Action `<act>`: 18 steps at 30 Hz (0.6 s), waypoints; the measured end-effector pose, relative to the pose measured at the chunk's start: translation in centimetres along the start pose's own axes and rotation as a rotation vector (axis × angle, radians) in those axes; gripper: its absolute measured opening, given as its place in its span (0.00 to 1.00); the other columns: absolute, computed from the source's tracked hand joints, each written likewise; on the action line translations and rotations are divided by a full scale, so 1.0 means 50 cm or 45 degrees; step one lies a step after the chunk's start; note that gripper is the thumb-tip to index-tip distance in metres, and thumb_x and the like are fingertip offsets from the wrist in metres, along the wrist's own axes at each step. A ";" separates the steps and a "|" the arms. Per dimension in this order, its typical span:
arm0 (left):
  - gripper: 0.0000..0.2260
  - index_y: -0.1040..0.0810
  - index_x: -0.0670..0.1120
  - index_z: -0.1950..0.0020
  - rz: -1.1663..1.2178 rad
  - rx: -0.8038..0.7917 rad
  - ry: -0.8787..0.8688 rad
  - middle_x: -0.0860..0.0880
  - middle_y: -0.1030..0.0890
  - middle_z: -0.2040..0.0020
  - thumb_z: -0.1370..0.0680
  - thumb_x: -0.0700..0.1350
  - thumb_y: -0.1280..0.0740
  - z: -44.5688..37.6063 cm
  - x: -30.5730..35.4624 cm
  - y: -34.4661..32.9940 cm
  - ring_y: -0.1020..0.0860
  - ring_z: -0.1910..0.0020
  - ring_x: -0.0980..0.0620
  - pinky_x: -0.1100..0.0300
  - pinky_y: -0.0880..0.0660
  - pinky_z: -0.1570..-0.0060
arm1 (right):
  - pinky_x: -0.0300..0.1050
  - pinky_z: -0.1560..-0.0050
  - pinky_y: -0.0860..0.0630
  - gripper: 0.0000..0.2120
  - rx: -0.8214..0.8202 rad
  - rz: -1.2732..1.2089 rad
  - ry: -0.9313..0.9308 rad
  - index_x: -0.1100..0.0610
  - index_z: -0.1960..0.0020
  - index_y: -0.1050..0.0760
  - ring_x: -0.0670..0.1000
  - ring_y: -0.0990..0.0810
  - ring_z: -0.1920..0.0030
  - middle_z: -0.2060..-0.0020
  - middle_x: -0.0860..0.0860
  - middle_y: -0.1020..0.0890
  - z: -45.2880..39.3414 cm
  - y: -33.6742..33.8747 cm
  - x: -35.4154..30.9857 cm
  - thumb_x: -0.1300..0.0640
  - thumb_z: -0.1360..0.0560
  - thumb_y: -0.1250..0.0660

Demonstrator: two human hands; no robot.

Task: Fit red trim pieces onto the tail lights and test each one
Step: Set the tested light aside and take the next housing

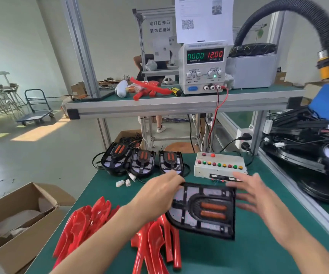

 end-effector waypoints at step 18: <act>0.09 0.20 0.43 0.57 0.291 0.224 0.267 0.54 0.23 0.63 0.19 0.46 0.32 0.021 0.000 -0.016 0.25 0.61 0.53 0.55 0.28 0.57 | 0.51 0.47 0.22 0.11 0.253 0.541 -0.357 0.53 0.55 0.20 0.55 0.18 0.55 0.62 0.51 0.15 0.159 -0.058 0.156 0.53 0.17 0.37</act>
Point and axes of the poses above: each hand's wrist, its own z-axis away from the middle knuckle, its own y-axis out of the back of the hand, x = y × z, the point moved 2 cm from there along -z, towards the middle knuckle
